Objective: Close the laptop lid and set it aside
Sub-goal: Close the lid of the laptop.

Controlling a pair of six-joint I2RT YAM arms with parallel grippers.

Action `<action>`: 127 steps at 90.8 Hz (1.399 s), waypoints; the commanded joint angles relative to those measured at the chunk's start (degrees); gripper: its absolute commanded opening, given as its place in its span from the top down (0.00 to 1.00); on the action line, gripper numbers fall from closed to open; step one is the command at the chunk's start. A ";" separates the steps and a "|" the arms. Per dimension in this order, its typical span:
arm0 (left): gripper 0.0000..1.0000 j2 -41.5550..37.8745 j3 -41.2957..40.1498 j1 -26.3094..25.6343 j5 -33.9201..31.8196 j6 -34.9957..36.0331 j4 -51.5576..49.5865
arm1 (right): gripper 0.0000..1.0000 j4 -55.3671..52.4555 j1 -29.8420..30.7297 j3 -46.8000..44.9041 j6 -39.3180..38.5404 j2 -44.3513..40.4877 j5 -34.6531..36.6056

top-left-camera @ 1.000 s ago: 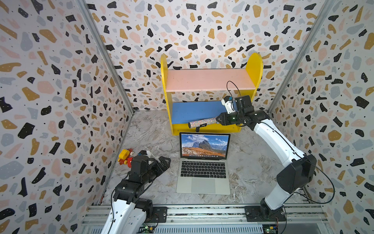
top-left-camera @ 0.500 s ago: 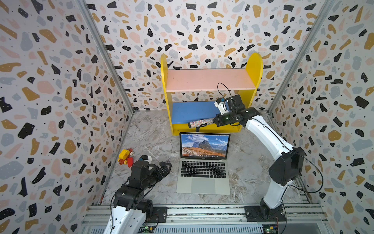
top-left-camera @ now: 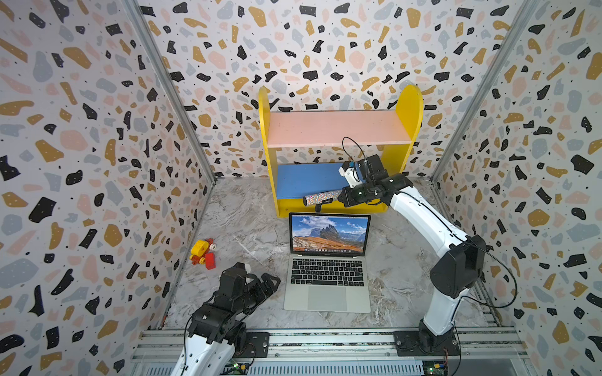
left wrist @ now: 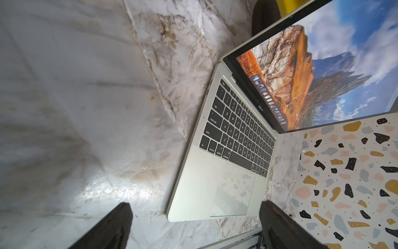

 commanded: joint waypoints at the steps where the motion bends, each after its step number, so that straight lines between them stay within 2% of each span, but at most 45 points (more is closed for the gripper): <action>1: 0.05 1.85 -1.16 -1.51 0.52 -1.16 4.04 | 1.00 -0.70 0.62 -0.48 -0.61 -0.57 0.67; 17: 0.06 6.07 -3.14 -4.88 -0.72 -1.90 8.22 | 1.00 -0.35 1.26 -1.68 -0.55 -0.93 0.67; 31: 0.13 9.73 -4.81 -7.04 -1.77 -2.37 12.74 | 1.00 -0.23 1.49 -2.83 -0.72 -1.33 0.54; 53: 0.31 15.30 -7.67 -7.56 0.30 -3.14 21.25 | 1.00 0.43 1.72 -4.81 -0.83 -2.07 0.36; 77: 0.49 16.46 -8.80 -7.52 -0.63 -3.59 23.42 | 1.00 0.77 1.74 -6.18 -0.92 -1.98 -0.26; 95: 0.58 17.53 -9.78 -7.57 -1.22 -4.09 25.37 | 1.00 0.91 1.84 -7.08 -0.96 -2.23 -0.61; 127: 0.62 19.06 -10.72 -7.57 -1.77 -4.72 27.51 | 1.00 1.16 2.17 -8.49 0.02 -3.33 -1.55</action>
